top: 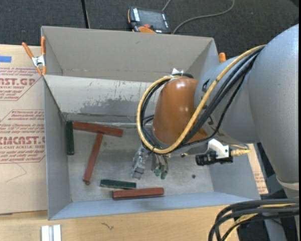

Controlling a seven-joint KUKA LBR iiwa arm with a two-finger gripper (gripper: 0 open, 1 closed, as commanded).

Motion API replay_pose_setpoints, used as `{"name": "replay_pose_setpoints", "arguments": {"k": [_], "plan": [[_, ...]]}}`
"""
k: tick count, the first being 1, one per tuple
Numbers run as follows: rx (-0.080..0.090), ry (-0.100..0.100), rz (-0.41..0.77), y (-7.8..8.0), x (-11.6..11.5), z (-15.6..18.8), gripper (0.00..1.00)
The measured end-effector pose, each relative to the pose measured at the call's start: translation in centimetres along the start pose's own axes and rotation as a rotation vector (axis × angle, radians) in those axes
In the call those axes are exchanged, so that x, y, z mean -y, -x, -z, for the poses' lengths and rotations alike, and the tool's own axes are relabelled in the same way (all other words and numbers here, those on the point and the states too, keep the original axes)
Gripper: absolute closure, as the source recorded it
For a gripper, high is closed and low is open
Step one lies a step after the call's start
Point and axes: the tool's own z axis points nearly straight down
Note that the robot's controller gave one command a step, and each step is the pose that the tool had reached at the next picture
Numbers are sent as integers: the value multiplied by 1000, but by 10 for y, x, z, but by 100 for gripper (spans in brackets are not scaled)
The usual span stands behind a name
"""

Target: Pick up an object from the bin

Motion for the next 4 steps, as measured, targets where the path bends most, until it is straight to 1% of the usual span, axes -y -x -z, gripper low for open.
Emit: {"name": "replay_pose_setpoints", "arguments": {"k": [1,2,3,4], "plan": [[-6,-4,0,-1,0,-4,0],[-10,-5,-187,-14,-38,-82,0],[-6,-2,-188,-13,-38,-79,100],[2,2,-189,12,-57,57,100]]}}
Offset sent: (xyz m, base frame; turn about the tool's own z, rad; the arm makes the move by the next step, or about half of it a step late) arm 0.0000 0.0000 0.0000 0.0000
